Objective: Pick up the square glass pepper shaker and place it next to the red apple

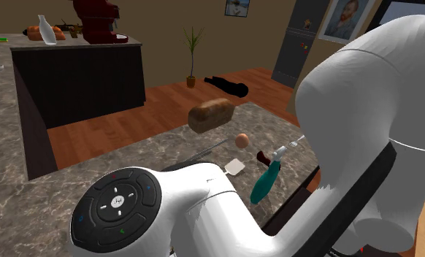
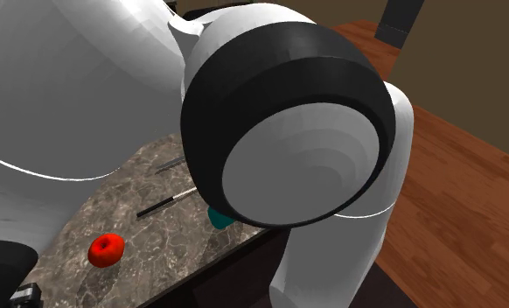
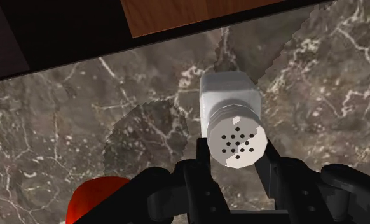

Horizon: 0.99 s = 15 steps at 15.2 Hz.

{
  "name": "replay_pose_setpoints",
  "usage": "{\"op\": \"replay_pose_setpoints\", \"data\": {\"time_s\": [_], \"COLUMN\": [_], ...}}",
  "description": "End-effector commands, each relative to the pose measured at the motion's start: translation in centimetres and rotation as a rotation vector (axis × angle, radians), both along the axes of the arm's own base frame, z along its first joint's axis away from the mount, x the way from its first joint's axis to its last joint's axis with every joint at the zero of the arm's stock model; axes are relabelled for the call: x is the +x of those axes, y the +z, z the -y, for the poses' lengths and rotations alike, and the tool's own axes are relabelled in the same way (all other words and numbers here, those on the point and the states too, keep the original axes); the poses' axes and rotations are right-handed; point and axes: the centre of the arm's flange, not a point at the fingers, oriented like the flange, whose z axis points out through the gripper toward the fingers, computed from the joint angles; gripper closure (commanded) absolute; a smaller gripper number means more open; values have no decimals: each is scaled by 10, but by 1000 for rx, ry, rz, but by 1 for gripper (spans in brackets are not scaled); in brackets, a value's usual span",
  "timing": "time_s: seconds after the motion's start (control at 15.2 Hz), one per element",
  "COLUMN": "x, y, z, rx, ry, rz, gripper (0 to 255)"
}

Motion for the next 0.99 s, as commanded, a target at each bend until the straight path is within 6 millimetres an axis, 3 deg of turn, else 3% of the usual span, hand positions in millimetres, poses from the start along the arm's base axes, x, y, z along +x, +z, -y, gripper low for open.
{"op": "replay_pose_setpoints", "data": {"time_s": [0.0, 0.13, 0.2, 0.53, 0.79, 0.92], "x": [0, 0, 0, 0, -4, -4], "y": [0, 0, 0, 0, 50, 50], "z": [0, 0, 0, 0, -1, -1], "rx": [0, 0, 0, 0, 0, 0], "ry": [0, 0, 0, 0, 0, 0], "rz": [0, 0, 0, 0, 0, 0], "gripper": [255, 255, 0, 0, 0, 0]}}
